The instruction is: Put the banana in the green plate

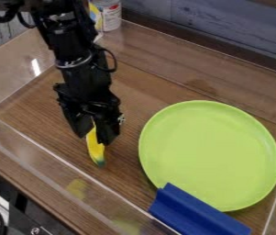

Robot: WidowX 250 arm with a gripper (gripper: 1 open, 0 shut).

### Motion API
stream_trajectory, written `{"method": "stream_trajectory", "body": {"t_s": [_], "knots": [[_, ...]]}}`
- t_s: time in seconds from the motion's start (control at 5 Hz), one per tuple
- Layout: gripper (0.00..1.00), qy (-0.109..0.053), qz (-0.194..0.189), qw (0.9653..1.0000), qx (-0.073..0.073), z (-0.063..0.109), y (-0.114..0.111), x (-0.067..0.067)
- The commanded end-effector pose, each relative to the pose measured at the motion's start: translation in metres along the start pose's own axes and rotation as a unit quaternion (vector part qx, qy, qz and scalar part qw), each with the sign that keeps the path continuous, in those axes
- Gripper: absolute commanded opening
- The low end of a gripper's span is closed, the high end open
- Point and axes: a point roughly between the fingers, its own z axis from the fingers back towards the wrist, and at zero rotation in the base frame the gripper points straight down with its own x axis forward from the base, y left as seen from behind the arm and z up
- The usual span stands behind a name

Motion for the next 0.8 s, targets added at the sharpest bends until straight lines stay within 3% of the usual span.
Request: {"method": "stream_trajectory", "body": {"t_s": [0.0,0.2,0.4,0.6], "knots": [[1.00,-0.014,0.005,0.9999,0.004,0.002,0.003,0.004],[1.00,-0.009,0.008,0.9999,0.004,-0.005,0.005,0.004],[0.00,-0.006,0.012,0.9999,0.002,-0.009,0.005,0.005],[1.00,0.000,0.016,0.9999,0.003,-0.016,0.008,0.005]]}}
